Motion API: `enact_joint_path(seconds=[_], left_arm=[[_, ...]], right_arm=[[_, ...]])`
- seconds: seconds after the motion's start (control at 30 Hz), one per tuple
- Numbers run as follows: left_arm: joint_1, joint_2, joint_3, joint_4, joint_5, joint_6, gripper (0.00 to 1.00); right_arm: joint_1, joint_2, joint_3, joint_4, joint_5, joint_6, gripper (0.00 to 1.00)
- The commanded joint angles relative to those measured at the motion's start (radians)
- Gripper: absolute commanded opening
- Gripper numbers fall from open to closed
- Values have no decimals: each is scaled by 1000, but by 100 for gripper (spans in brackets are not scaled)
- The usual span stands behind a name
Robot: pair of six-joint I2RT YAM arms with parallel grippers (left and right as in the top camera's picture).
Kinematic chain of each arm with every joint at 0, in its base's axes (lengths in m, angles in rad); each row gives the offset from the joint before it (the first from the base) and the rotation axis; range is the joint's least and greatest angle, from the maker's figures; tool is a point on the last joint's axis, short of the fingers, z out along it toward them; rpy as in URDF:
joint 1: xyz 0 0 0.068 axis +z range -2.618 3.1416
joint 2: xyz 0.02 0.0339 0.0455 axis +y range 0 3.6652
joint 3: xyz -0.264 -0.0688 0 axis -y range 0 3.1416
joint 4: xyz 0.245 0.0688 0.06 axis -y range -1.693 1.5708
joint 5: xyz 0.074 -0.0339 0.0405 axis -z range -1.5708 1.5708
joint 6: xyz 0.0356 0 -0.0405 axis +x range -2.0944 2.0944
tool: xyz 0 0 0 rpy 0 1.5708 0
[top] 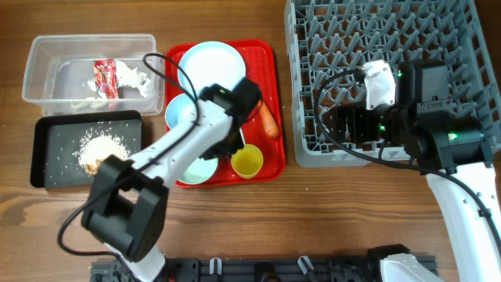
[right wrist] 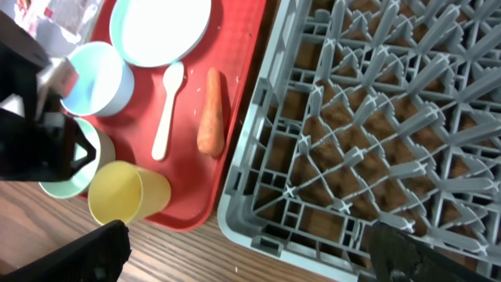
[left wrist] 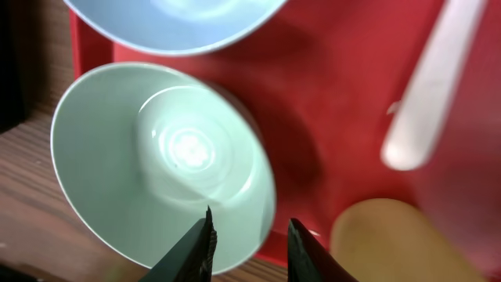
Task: Sort waste into correct bins and load items into the dishwasher rack
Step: 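Return the green bowl to the red tray and grasp the yellow cup, then lift the yellow cup and hand it to the right gripper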
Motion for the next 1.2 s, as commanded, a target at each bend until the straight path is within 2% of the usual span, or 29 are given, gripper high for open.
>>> enact_joint_path(seconds=[0.0, 0.03, 0.1, 0.17, 0.3, 0.4, 0.53, 0.6, 0.73, 0.83, 0.97, 1.03, 1.17], left_arm=[[33, -92, 77, 1, 143, 133, 33], [33, -104, 79, 4, 172, 166, 34], [33, -123, 79, 7, 257, 253, 51], [19, -113, 58, 37, 260, 256, 51], [6, -76, 14, 91, 256, 259, 43], [6, -72, -34, 112, 257, 313, 35], [6, -72, -101, 148, 265, 358, 35], [6, -72, -138, 192, 268, 360, 28], [6, -72, -155, 236, 269, 356, 4], [6, -73, -155, 251, 292, 356, 4], [49, -82, -105, 245, 497, 361, 4], [111, -126, -58, 243, 694, 405, 4], [334, -273, -6, 305, 1174, 439, 4]], right_arm=[[2, 2, 14, 14, -34, 26, 100], [2, 2, 14, 14, -34, 26, 100], [2, 3, 14, 16, -33, 26, 100], [2, 3, 14, 20, -33, 27, 100], [2, 3, 14, 11, -29, 26, 100], [2, 3, 14, 10, -29, 26, 100], [2, 3, 14, 10, -29, 26, 100], [2, 4, 14, 10, -29, 26, 100], [2, 4, 14, 6, -30, 27, 100], [2, 4, 14, 6, -30, 28, 100], [2, 3, 14, 14, -108, 26, 100], [2, 3, 14, 30, -210, 0, 100], [2, 7, 14, 153, -515, -27, 100]])
